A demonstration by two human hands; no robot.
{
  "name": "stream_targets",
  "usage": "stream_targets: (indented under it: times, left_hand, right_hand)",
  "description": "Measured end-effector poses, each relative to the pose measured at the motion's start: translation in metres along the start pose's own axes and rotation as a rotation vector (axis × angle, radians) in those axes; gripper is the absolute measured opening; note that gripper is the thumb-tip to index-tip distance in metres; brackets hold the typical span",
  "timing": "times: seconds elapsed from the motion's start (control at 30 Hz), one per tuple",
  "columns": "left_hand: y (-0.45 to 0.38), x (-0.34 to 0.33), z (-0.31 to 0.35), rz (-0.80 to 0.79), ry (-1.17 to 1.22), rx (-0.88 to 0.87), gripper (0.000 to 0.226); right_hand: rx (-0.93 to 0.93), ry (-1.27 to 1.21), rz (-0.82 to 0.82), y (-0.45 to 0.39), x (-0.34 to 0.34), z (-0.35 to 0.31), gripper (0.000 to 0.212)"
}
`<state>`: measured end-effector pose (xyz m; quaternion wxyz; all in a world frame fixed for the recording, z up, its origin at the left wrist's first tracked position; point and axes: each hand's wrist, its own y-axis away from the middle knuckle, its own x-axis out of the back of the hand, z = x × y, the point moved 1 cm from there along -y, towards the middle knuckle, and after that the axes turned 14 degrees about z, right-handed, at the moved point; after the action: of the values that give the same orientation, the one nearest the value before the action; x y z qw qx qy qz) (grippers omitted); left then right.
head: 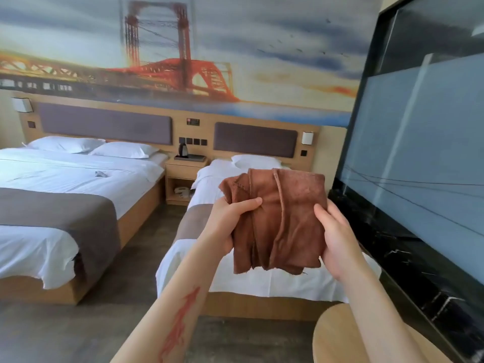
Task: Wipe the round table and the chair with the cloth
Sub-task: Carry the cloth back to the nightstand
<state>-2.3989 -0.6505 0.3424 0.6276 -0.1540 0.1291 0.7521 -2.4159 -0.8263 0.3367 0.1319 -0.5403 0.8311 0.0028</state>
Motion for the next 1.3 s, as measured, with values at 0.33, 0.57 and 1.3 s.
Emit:
stream_targets:
  times: [0.33, 0.57, 1.3]
  left_hand:
    - [-0.165, 0.147, 0.073, 0.243, -0.078, -0.087, 0.017]
    - [-0.24, 0.204, 0.086, 0.342, -0.074, -0.098, 0.021]
    - [-0.662, 0.374, 0.168, 0.601, -0.022, -0.229, 0.026]
  right_hand:
    - [-0.059, -0.011, -0.177, -0.068, -0.242, 0.065, 0.019]
    - [-0.066, 0.021, -0.248, -0.114, -0.34, 0.107, 0.023]
    - [-0.037, 0.014, -0.463, -0.375, -0.752, 0.228, 0.034]
